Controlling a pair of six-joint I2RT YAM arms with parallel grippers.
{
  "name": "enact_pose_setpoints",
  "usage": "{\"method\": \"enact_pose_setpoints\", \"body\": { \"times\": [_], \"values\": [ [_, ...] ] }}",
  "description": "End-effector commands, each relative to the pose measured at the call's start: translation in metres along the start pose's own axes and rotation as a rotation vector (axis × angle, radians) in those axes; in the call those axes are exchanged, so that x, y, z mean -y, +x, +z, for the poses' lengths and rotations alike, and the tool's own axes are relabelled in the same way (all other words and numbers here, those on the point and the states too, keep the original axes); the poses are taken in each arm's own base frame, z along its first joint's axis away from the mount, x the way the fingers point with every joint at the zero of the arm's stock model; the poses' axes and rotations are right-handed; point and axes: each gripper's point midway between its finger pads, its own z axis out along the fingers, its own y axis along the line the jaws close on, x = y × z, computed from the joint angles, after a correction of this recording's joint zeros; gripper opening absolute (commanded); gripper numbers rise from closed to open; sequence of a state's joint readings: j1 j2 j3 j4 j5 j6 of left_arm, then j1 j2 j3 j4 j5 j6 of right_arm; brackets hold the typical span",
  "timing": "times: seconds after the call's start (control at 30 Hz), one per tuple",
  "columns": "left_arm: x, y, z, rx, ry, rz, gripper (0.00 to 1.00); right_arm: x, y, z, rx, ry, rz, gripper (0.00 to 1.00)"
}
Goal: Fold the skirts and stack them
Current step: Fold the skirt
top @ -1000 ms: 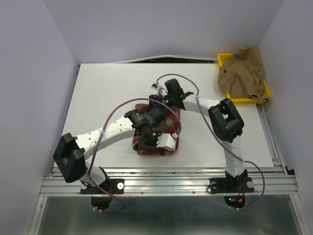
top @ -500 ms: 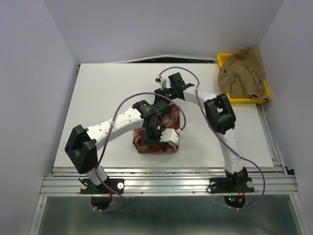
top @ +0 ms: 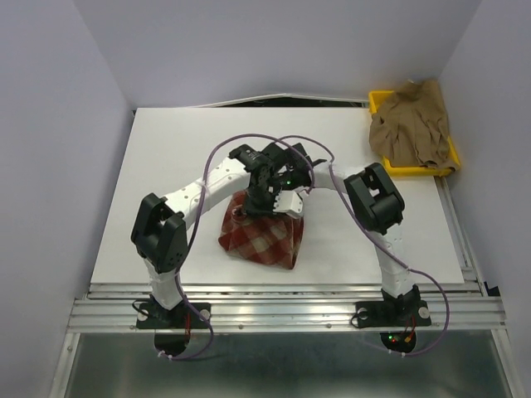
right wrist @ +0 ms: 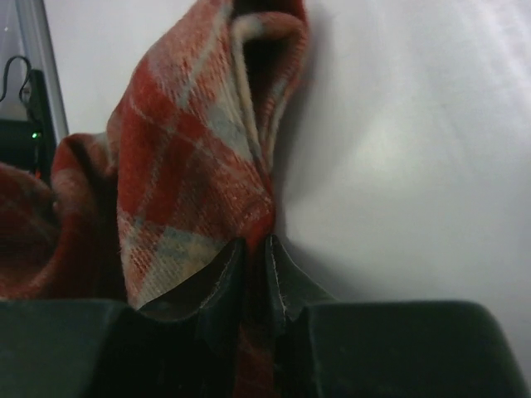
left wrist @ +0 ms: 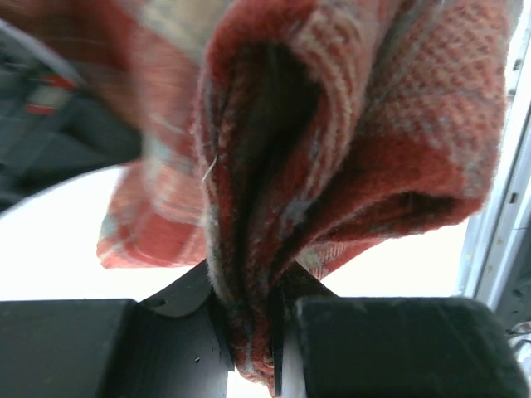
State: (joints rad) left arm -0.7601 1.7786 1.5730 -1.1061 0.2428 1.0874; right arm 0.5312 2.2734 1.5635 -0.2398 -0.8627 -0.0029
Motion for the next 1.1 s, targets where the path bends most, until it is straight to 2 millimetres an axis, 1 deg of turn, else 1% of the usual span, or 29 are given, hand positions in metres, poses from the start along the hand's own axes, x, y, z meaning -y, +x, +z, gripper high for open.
{"method": "enact_pose_setpoints", "body": {
  "times": [0.0,0.07,0.17,0.23,0.27,0.3,0.33,0.37,0.4,0.43,0.47,0.53,0.57,0.63,0.67,0.7,0.73,0.77,0.8,0.83,0.87,0.9,0.93,0.97,1.0,1.03,1.07],
  "values": [
    [-0.014,-0.006,-0.01,0.009,-0.033,0.053,0.12,-0.029,0.044,0.018,-0.107,-0.045,0.023,0.21],
    [-0.016,-0.004,-0.006,0.0,-0.024,0.057,0.12,-0.03,0.05,0.017,-0.11,-0.049,0.035,0.21],
    [-0.017,-0.003,0.0,-0.009,-0.014,0.056,0.17,-0.029,0.051,0.018,-0.107,-0.046,0.032,0.21],
    [-0.023,0.0,0.005,-0.023,-0.025,0.046,0.22,-0.028,0.051,0.019,-0.106,-0.046,0.031,0.21],
    [-0.028,0.002,0.006,-0.023,-0.04,0.036,0.27,-0.029,0.05,0.019,-0.106,-0.053,0.03,0.21],
    [-0.032,0.004,0.006,-0.028,-0.051,0.032,0.34,-0.03,0.049,0.019,-0.105,-0.056,0.029,0.21],
    [-0.034,0.006,0.007,-0.031,-0.059,0.028,0.44,-0.029,0.05,0.019,-0.107,-0.056,0.031,0.21],
    [-0.038,0.005,0.006,-0.032,-0.075,0.026,0.6,-0.028,0.048,0.02,-0.103,-0.047,0.028,0.22],
    [-0.041,0.006,0.004,-0.033,-0.085,0.023,0.9,-0.026,0.045,0.019,-0.099,-0.036,0.022,0.24],
    [-0.042,0.007,0.002,-0.034,-0.086,0.021,0.96,-0.022,0.043,0.019,-0.094,-0.006,0.017,0.26],
    [-0.044,0.005,-0.004,-0.026,-0.101,0.02,0.99,-0.02,0.036,0.018,-0.083,0.013,0.003,0.28],
    [-0.049,-0.001,-0.02,0.007,-0.136,0.018,0.99,-0.008,0.024,0.011,-0.056,0.063,-0.001,0.34],
    [-0.048,-0.005,-0.03,0.033,-0.152,0.013,0.99,-0.001,0.008,0.001,-0.018,0.086,0.022,0.35],
    [-0.054,-0.007,-0.048,0.071,-0.199,-0.016,0.99,0.008,-0.01,-0.013,0.02,0.12,0.019,0.39],
    [-0.06,-0.011,-0.063,0.104,-0.237,-0.031,0.99,0.013,-0.021,-0.021,0.04,0.142,0.017,0.43],
    [-0.059,-0.015,-0.076,0.157,-0.257,-0.069,0.99,0.019,-0.041,-0.037,0.079,0.169,0.01,0.46],
    [-0.062,-0.015,-0.084,0.19,-0.276,-0.101,0.99,0.022,-0.051,-0.046,0.1,0.187,0.002,0.48],
    [-0.071,-0.007,-0.102,0.236,-0.331,-0.151,0.99,0.024,-0.061,-0.055,0.12,0.211,-0.006,0.53],
    [-0.072,-0.007,-0.108,0.284,-0.336,-0.184,0.99,0.024,-0.069,-0.064,0.136,0.226,-0.011,0.56],
    [-0.075,-0.002,-0.114,0.321,-0.357,-0.257,0.99,0.018,-0.082,-0.077,0.165,0.238,-0.035,0.58],
    [-0.082,0.013,-0.124,0.362,-0.413,-0.322,0.99,0.016,-0.094,-0.087,0.189,0.257,-0.054,0.59],
    [-0.081,0.014,-0.128,0.424,-0.417,-0.357,0.99,0.012,-0.097,-0.092,0.186,0.264,-0.088,0.59],
    [-0.076,0.025,-0.115,0.459,-0.395,-0.485,0.99,0.003,-0.105,-0.101,0.202,0.267,-0.114,0.59],
    [-0.091,0.034,-0.141,0.54,-0.522,-0.531,0.99,-0.003,-0.106,-0.104,0.198,0.257,-0.121,0.58],
    [-0.093,0.041,-0.142,0.565,-0.559,-0.6,0.99,-0.007,-0.107,-0.107,0.201,0.253,-0.119,0.58],
    [-0.09,0.052,-0.124,0.564,-0.565,-0.696,0.99,-0.011,-0.106,-0.108,0.199,0.246,-0.111,0.56],
    [-0.09,0.056,-0.124,0.584,-0.584,-0.781,0.99,-0.018,-0.104,-0.108,0.189,0.216,-0.102,0.55]
  ]
}}
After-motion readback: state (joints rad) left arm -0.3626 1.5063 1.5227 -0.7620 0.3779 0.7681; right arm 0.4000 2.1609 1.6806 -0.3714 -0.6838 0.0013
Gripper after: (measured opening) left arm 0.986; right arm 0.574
